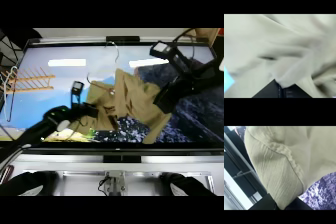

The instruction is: Fold the shirts.

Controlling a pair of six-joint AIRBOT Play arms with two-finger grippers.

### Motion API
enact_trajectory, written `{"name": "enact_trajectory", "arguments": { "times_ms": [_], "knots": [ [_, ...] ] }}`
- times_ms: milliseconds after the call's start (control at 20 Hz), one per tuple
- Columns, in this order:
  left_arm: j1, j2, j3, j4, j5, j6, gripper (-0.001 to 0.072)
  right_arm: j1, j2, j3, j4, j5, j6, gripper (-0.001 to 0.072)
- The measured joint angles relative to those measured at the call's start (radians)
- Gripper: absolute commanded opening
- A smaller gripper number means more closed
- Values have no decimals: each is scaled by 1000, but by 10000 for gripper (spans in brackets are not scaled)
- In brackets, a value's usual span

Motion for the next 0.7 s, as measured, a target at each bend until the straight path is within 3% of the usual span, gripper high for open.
{"name": "enact_trajectory", "arguments": {
  "times_ms": [200,700],
  "knots": [
    [162,46,59,-12,-56,63,46,0,6,0,66,-47,-6,63],
    [328,30,172,-31,-101,124,46,0,21,0,201,-107,-34,62]
  ]
}}
